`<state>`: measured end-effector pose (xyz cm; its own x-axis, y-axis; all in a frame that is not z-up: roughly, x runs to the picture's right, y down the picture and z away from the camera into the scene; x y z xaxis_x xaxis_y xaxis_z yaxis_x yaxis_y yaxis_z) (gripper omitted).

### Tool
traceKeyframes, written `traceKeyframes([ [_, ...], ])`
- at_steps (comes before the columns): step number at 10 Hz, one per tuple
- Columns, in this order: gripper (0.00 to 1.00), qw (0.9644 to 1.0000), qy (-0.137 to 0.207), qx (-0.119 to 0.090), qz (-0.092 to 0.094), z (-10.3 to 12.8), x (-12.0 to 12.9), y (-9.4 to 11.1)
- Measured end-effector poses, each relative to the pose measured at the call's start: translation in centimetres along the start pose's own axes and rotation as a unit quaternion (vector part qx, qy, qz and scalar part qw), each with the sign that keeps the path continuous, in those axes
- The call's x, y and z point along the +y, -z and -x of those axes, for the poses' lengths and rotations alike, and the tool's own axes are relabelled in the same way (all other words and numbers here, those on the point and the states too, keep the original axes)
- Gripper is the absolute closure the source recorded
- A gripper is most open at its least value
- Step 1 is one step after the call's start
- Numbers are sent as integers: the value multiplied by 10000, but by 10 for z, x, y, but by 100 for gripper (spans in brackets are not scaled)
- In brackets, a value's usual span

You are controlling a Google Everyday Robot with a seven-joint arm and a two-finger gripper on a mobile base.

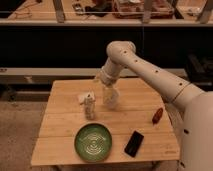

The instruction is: Stand the bottle upright

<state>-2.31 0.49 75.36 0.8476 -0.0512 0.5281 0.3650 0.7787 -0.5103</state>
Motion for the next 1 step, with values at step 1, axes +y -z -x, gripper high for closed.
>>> traceKeyframes([
  [1,20,10000,8,-4,-6,1,-1,1],
])
